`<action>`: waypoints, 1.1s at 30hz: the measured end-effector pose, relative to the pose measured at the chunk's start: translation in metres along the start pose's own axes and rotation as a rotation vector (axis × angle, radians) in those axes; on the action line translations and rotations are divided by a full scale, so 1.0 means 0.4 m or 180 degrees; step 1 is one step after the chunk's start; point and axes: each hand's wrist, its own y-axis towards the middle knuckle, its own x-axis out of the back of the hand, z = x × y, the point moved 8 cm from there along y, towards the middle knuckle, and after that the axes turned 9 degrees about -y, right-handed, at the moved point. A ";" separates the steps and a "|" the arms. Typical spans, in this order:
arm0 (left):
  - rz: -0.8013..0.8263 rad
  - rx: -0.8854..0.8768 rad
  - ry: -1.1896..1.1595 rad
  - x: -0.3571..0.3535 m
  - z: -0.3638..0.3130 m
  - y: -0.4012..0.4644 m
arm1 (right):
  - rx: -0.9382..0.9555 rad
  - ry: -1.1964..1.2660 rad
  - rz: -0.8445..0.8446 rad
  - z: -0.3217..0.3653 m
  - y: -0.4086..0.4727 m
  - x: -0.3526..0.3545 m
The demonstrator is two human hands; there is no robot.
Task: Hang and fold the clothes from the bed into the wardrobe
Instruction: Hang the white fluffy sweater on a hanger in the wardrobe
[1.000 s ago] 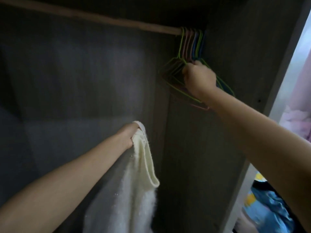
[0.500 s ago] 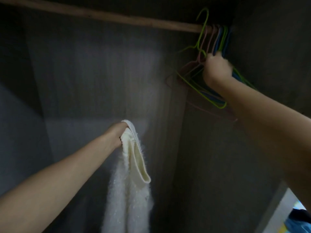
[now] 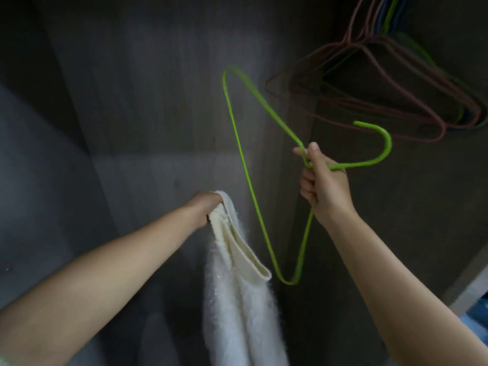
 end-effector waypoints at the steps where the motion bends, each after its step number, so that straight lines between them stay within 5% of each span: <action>1: 0.0056 0.0027 0.0088 0.007 0.015 -0.006 | 0.0061 0.0112 0.0017 0.002 -0.017 -0.013; 8: 0.0249 0.0212 0.0402 0.024 0.078 -0.056 | 0.0593 0.1228 0.0040 0.022 -0.120 -0.114; 15: 0.0640 0.0253 -0.0016 0.083 -0.006 -0.076 | 0.0283 -0.0434 0.0864 -0.162 -0.201 -0.222; 19: 0.0359 0.0052 0.0281 0.195 -0.039 -0.072 | -0.0134 -0.0438 0.1492 -0.146 -0.182 -0.227; 27: 0.1019 0.0080 0.0037 0.119 -0.130 -0.135 | 0.0670 0.0697 0.1054 -0.050 -0.200 -0.316; 30: 0.0872 0.0150 -0.0184 0.155 -0.182 -0.136 | 0.0557 -0.0031 0.0963 -0.111 -0.199 -0.333; 33: 0.0442 0.0078 -0.0674 0.244 -0.201 -0.117 | 0.0181 -0.0725 0.1432 -0.196 -0.224 -0.331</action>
